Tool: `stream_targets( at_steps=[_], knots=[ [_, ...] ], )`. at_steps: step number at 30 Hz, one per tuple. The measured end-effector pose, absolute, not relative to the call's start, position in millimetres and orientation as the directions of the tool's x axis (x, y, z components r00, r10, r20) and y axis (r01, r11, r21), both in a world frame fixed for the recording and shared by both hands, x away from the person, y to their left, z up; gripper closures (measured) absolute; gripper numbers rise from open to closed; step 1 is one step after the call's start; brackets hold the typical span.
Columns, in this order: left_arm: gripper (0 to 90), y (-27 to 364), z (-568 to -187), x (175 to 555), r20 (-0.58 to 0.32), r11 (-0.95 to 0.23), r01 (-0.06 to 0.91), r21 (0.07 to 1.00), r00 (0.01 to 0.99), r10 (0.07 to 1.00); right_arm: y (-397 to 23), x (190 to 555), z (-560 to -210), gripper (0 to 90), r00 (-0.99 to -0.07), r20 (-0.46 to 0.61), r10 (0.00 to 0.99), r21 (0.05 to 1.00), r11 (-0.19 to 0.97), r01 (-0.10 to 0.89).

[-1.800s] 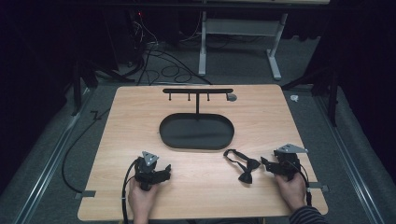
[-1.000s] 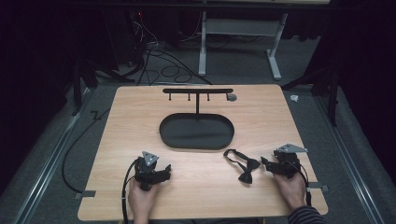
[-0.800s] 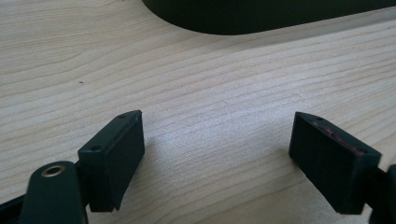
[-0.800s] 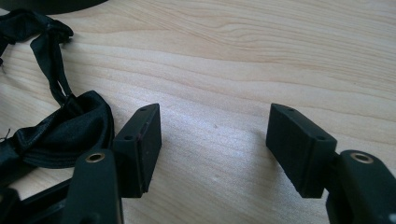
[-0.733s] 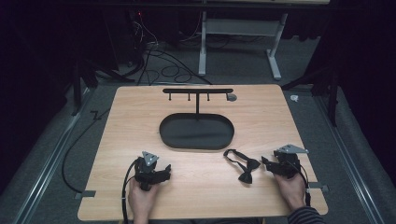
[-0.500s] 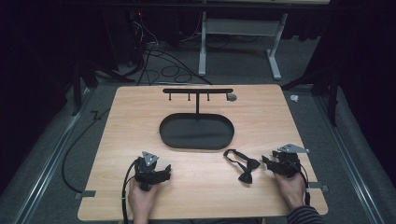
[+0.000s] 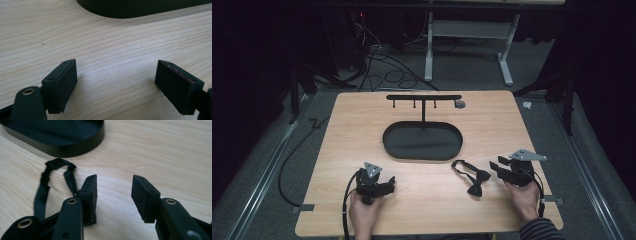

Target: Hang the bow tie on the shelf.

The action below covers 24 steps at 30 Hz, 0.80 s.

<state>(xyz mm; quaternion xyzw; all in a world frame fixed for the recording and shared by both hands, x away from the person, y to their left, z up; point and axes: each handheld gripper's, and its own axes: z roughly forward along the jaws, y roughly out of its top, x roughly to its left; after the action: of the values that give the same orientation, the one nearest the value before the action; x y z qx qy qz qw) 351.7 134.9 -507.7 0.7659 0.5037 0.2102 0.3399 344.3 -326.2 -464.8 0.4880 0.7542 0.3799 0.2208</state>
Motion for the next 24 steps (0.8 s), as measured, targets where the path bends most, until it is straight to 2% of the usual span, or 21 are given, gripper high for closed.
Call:
stream_targets(
  at_steps=[19, 24],
  knots=[
    [18.4, 135, -508, 352, -0.021, -0.262, 0.629, 0.732, 0.405, 0.914, -287, 366, -465, 60.0, -0.534, 0.09, 0.84, 0.753, 0.293, 0.589],
    [18.4, 135, -508, 352, -0.021, -0.262, 0.63, 0.731, 0.405, 0.914, -275, 374, -470, 63.3, -0.562, 0.1, 0.821, 0.739, 0.317, 0.595]
  ],
)
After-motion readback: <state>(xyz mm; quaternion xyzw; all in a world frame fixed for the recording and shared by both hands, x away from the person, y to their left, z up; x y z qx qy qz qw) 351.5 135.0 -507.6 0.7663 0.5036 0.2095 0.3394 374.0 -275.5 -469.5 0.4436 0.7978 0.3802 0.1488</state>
